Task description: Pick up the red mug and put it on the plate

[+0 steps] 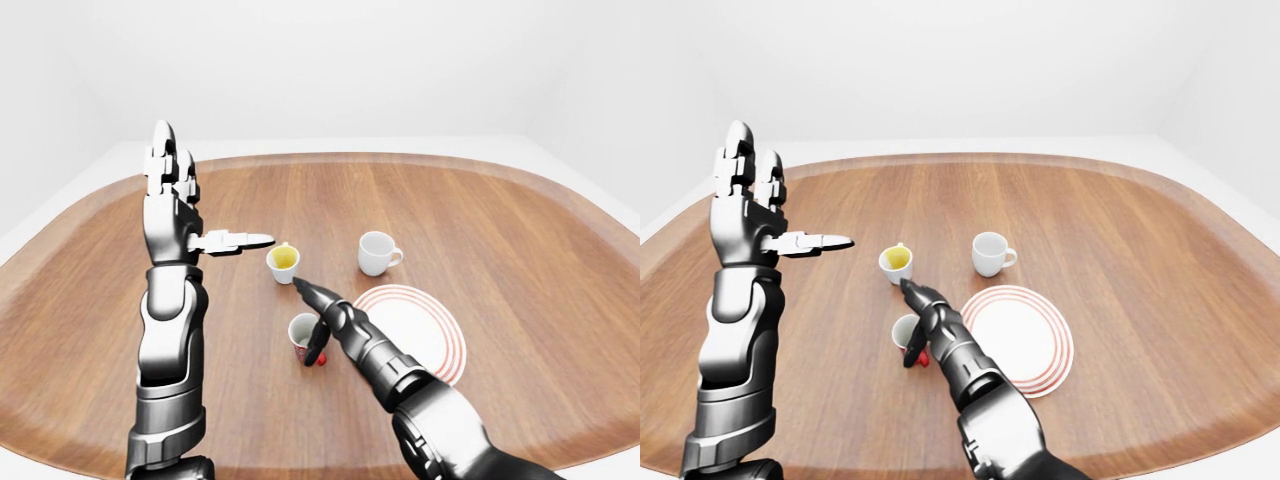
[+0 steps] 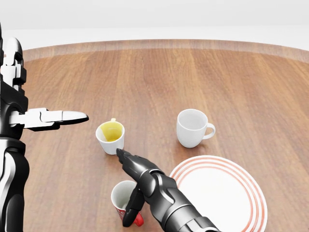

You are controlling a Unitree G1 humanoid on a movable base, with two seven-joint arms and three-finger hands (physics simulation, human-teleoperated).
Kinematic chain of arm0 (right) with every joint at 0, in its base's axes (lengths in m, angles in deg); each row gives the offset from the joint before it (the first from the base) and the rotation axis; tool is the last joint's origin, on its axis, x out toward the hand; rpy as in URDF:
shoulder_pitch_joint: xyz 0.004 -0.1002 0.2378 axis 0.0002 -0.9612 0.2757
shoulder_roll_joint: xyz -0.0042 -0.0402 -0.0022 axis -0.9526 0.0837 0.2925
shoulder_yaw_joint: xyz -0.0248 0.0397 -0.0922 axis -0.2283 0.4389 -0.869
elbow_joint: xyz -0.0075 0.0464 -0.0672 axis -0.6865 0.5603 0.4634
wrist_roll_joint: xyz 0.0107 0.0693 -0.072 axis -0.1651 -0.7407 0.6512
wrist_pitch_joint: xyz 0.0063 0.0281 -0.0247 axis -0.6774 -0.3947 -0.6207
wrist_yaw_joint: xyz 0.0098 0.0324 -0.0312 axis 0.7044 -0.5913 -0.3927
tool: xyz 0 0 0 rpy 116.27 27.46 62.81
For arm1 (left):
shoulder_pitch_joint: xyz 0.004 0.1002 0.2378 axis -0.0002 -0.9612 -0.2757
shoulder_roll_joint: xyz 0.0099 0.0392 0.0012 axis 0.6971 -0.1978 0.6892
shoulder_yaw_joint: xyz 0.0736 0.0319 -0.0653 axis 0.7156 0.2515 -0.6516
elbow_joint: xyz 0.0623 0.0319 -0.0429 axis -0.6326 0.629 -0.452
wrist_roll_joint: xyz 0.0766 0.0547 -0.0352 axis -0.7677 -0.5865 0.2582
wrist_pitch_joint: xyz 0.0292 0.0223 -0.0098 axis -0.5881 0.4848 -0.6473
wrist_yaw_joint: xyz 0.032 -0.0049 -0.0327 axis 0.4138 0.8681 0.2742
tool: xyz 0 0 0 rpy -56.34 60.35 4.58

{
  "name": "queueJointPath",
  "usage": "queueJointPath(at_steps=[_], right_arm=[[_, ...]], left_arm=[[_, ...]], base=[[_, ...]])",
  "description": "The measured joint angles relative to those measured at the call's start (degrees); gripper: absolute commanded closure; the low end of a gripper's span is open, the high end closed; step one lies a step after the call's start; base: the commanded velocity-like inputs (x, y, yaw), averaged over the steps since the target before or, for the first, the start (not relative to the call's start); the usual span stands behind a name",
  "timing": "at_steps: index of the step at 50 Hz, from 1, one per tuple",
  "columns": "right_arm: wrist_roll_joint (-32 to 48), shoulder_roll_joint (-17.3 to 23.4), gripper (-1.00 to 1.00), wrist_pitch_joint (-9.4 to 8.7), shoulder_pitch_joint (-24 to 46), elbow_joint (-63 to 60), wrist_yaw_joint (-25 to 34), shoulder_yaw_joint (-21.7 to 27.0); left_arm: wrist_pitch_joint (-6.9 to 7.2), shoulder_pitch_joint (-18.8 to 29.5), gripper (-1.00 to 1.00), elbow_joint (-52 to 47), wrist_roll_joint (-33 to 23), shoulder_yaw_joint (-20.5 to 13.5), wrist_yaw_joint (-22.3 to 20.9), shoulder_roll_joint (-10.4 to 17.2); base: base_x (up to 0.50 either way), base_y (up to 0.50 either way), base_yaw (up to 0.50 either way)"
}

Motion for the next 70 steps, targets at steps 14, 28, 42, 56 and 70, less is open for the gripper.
queueJointPath(at_steps=[14, 28, 42, 56, 70], right_arm=[[1.31, -0.82, -1.0, 0.0, 0.16, 2.99, -0.79, -0.06], [2.48, -1.32, -1.0, 0.0, -0.34, 5.47, -1.55, 0.0], [3.0, -1.59, 1.0, -0.01, -0.47, 5.84, -2.33, 0.18], [4.87, -1.62, 1.0, 0.0, -0.72, 6.44, 0.64, 0.36], [3.94, -0.8, 1.0, 0.0, -0.18, 3.51, 2.36, 0.11]], left_arm=[[0.0, -0.22, -1.0, -0.1, 0.35, -0.13, 0.15, 0.1], [0.0, -0.42, -1.0, -0.01, 0.48, -0.15, 0.18, 0.08], [0.0, -0.68, -1.0, 0.49, 0.53, -0.11, 0.15, -0.02], [0.0, -0.77, -1.0, 0.85, 0.52, 0.0, 0.16, -0.11], [0.0, -0.82, -1.0, 0.75, 0.51, 0.02, 0.17, -0.15]], base=[[0.0, 0.0, 0.0], [0.0, 0.0, 0.0], [0.0, 0.0, 0.0], [0.0, 0.0, 0.0], [0.0, 0.0, 0.0]])
